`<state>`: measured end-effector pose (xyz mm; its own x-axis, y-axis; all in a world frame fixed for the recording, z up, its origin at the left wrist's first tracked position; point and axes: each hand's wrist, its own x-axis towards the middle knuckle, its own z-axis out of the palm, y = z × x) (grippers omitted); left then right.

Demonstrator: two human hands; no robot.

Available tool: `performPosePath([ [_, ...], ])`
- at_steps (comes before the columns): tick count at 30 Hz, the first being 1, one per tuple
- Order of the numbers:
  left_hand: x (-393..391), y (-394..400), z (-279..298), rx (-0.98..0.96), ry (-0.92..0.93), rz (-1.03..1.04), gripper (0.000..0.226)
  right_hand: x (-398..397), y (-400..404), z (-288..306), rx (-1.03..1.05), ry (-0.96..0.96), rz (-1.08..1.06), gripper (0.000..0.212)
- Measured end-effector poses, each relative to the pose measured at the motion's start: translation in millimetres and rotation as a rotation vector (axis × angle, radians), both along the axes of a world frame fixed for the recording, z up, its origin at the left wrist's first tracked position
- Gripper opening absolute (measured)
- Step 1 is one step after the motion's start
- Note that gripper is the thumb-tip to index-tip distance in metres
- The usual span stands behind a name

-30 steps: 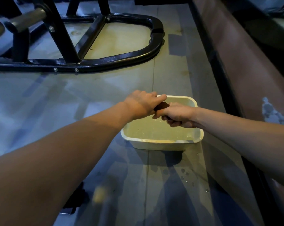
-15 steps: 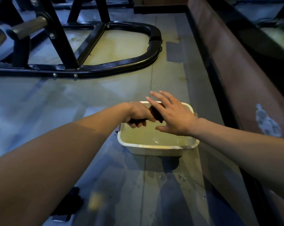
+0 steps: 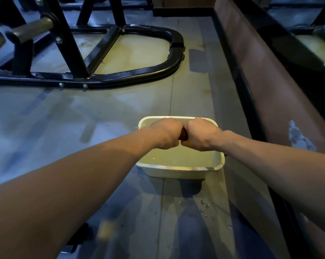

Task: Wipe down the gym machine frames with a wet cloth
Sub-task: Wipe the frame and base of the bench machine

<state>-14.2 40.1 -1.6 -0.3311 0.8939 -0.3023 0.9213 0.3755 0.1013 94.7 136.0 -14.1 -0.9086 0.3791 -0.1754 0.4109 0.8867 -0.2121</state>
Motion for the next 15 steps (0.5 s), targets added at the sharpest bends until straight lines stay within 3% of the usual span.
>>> performPosePath([
  [5, -2.4, -0.1, 6.1, 0.076, 0.209, -0.101, 0.018, -4.3, 0.0, 8.2, -0.120, -0.008, -0.086, 0.015],
  [11, -17.9, -11.7, 7.2, 0.089, 0.202, -0.195, 0.023, -10.6, -9.5, 14.6, -0.265, -0.013, -0.078, 0.010],
  [15, -26.9, -10.6, 10.1, 0.115, 0.266, -0.221, 0.023, -11.6, -13.6, 0.3, -0.331, 0.160, -0.165, 0.007],
])
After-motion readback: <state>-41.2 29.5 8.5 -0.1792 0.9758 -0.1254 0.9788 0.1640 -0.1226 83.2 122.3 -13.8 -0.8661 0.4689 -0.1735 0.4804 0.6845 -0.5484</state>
